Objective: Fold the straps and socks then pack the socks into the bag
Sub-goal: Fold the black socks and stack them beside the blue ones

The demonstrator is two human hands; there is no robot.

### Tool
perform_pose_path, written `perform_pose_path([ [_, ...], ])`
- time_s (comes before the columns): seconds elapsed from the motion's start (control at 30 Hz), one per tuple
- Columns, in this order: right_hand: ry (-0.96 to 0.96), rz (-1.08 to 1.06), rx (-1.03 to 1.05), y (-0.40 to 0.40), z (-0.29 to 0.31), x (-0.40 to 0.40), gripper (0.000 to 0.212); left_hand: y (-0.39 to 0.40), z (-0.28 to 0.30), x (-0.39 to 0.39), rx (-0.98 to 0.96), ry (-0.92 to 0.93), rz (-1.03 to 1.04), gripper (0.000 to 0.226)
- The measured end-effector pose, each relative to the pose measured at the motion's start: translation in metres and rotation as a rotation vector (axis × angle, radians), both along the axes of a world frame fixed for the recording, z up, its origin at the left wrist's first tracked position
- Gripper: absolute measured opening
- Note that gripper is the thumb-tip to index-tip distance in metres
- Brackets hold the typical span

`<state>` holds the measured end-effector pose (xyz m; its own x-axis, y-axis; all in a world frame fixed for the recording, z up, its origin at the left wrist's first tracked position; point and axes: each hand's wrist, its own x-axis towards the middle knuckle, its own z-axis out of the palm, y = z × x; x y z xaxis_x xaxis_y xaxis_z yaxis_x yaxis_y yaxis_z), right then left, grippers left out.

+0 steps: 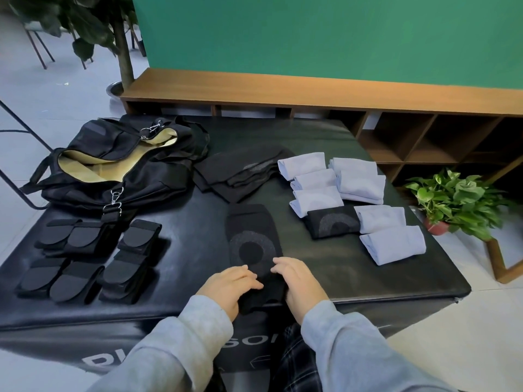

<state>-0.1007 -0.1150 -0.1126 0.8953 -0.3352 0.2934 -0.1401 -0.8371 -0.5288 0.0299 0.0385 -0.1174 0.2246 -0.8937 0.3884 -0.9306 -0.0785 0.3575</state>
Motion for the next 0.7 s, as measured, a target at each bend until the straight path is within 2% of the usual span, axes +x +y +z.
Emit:
perform_pose_path([
  [0.07,0.008,0.032,-0.046,0.000,0.004,-0.007,0.047,0.000,-0.003,0.000,0.025,-0.043,0.017,0.081],
  [0.17,0.053,0.087,-0.086,-0.004,0.006,-0.015,0.043,0.000,-0.006,0.002,0.025,0.041,0.016,0.086],
  [0.4,0.092,0.071,-0.142,-0.010,0.005,-0.006,0.034,-0.008,-0.011,0.025,0.067,0.065,0.020,0.089],
  [0.53,0.168,0.046,-0.082,-0.011,0.004,0.001,0.039,0.000,-0.010,0.023,0.013,0.164,0.050,0.067],
  [0.7,0.164,0.049,-0.093,-0.012,-0.001,0.001,0.041,0.013,-0.013,0.015,-0.054,0.219,0.026,0.033],
])
